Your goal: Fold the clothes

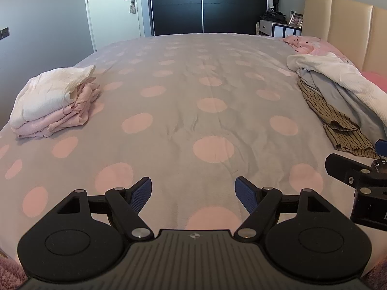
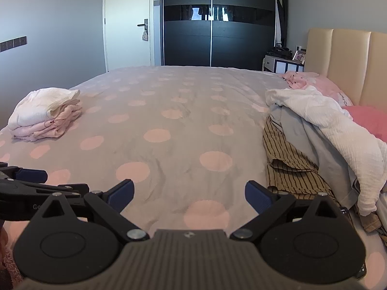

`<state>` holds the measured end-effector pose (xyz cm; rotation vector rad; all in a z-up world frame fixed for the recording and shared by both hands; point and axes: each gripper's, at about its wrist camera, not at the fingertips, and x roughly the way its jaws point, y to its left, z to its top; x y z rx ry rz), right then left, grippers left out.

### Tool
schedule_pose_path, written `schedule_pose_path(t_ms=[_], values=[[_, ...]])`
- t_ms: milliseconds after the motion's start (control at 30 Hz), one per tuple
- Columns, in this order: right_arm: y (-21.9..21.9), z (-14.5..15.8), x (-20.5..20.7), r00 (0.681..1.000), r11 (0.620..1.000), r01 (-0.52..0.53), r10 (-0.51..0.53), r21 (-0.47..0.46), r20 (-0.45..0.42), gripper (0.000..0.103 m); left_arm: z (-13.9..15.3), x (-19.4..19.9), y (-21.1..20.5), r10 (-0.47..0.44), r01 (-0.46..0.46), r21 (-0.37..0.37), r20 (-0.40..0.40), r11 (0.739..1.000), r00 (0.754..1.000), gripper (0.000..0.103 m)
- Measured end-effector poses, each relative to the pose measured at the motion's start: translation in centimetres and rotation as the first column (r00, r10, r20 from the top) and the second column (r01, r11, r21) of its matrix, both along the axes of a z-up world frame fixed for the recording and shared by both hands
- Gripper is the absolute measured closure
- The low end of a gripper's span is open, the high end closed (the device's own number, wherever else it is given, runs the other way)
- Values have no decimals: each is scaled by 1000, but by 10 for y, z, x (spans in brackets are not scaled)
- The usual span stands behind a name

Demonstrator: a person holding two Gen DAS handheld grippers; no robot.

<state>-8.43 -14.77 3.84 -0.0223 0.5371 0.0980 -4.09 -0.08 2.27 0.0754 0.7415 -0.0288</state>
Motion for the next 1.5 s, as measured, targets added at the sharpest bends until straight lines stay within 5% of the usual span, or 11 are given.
schedule_pose_path(t_ms=[1500], values=[[-1,-1,1,1000,1000,-17,17,-5,-16,4,0,0,1,-9,9,16,-6,1000,1000,28]])
